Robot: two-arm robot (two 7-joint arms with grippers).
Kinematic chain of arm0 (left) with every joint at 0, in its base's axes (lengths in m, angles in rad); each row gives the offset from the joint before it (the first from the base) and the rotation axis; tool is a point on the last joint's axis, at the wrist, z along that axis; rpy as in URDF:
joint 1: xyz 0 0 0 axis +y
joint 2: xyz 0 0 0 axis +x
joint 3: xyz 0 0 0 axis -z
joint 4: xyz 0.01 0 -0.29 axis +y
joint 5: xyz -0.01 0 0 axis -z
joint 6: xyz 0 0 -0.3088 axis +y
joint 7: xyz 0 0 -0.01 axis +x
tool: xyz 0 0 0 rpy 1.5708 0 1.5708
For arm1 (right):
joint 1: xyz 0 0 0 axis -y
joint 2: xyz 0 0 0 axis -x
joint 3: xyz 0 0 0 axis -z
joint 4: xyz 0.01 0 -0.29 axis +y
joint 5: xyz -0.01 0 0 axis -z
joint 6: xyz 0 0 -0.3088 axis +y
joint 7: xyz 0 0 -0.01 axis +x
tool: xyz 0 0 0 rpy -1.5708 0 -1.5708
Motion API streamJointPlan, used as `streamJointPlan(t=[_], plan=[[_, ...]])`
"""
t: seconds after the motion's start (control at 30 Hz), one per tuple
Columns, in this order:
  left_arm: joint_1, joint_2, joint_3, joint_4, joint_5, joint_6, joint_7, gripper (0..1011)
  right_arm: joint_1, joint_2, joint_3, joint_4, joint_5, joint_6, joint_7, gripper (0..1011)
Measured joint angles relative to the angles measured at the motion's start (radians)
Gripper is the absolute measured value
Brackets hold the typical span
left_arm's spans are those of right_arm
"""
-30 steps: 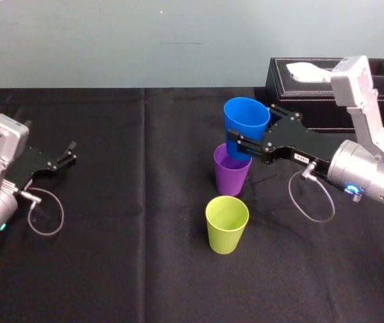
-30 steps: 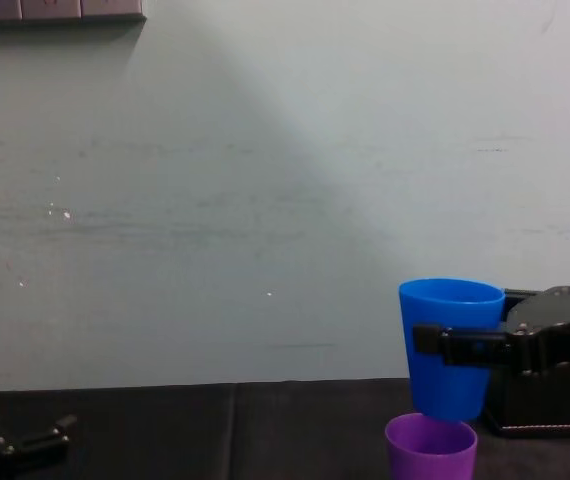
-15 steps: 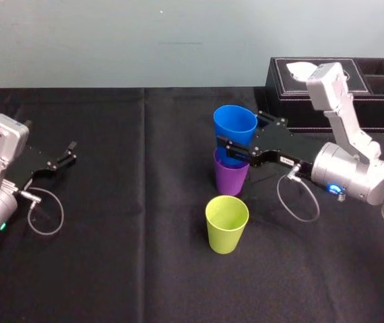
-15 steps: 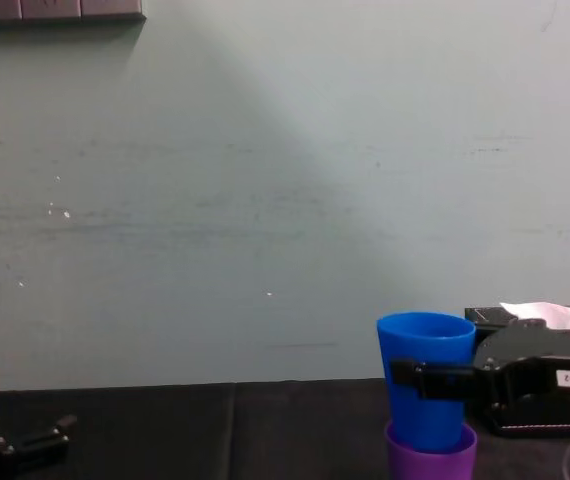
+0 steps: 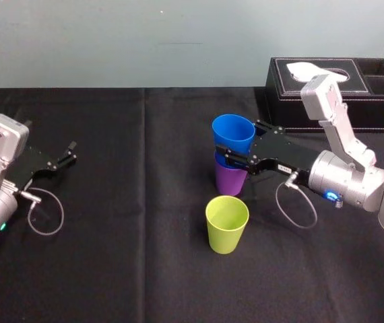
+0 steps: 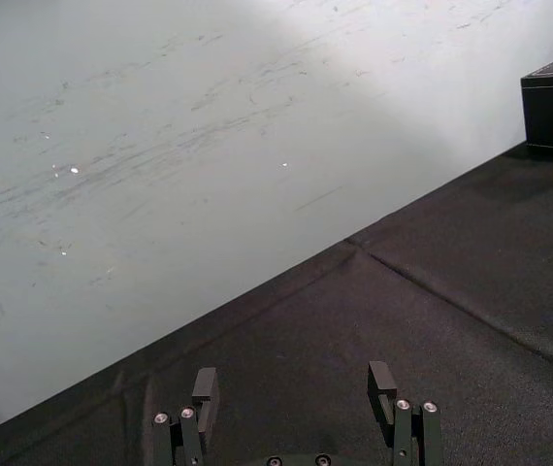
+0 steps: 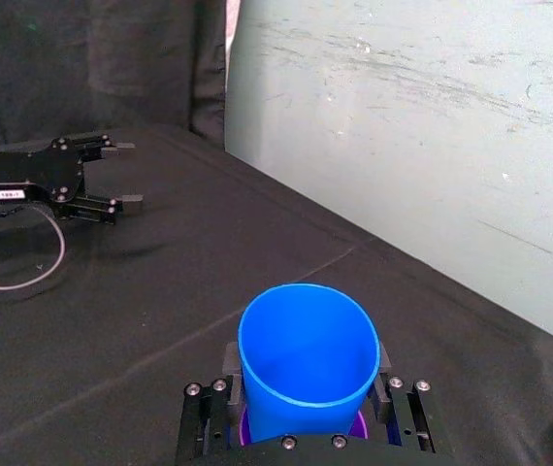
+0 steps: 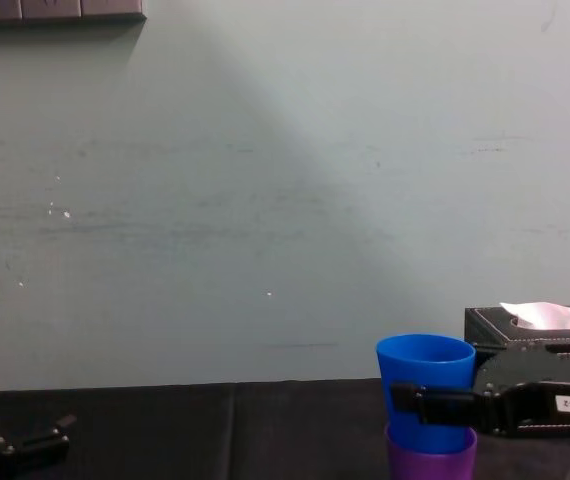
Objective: Stack the three plastic cups sequentially using one hand.
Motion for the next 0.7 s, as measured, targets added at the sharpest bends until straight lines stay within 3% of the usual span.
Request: streamJointPlan(t=[0.3, 0.7], plan=[[0.0, 0.0, 0.0, 0.0, 0.0, 0.0, 0.0, 1011, -0.003, 0.0, 0.002, 0.001, 0.001, -0.003, 0.004, 738], [0.0, 0.0, 0.0, 0.0, 0.0, 0.0, 0.0, 1011, -0.002, 0.001, 0.003, 0.0, 0.002, -0.002, 0.003, 980]])
